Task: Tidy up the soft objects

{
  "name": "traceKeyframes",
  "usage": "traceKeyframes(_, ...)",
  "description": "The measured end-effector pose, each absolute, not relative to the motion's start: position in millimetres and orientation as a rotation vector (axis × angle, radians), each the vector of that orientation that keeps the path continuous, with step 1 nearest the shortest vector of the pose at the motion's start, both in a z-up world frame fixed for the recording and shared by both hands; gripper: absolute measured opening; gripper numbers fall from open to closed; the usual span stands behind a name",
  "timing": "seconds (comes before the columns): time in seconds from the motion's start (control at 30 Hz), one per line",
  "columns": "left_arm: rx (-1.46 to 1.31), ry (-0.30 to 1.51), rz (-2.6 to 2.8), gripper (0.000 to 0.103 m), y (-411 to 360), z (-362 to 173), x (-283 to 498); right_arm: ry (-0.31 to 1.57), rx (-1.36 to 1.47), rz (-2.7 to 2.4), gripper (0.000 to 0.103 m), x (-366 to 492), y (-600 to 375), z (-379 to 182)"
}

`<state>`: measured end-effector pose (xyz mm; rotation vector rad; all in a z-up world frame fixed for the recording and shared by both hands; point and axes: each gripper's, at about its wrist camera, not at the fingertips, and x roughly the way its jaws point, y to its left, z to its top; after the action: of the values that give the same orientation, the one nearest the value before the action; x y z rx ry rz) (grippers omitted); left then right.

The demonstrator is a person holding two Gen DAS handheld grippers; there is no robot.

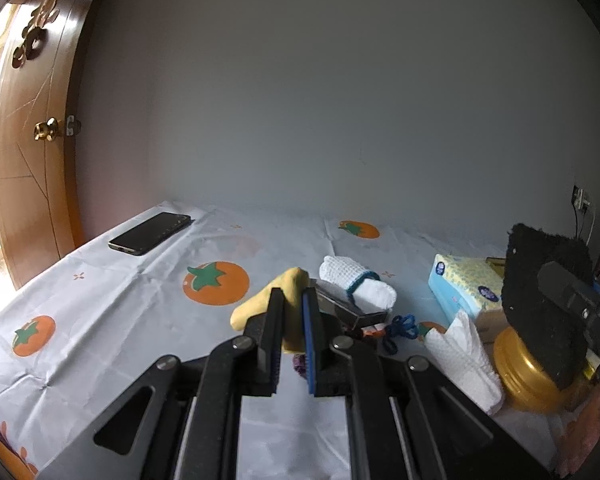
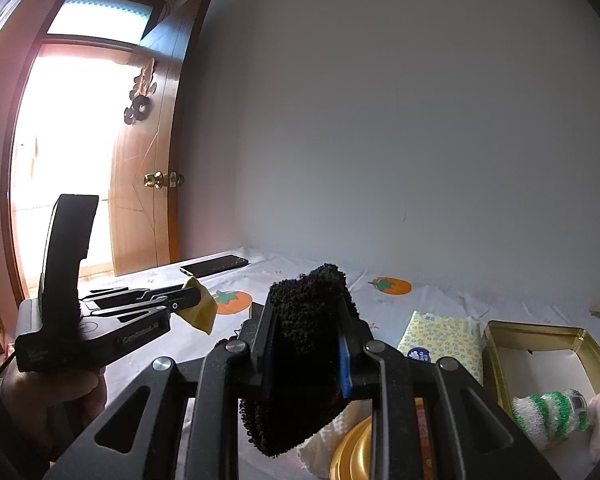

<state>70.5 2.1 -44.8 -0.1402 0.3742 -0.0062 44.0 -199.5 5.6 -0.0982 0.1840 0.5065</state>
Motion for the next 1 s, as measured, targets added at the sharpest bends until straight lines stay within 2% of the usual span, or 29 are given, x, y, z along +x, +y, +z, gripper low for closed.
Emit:
traceKeyframes(0.63, -0.088, 0.311, -0.022, 0.006, -47, -14, 74, 0.13, -0.078, 0.479, 0.026, 39, -207, 8)
traceKeyframes(1.0, -0.078, 0.315, -0.015, 0.006, -59, -21, 81, 0.108, -0.072, 0.47, 0.026, 36, -207, 8)
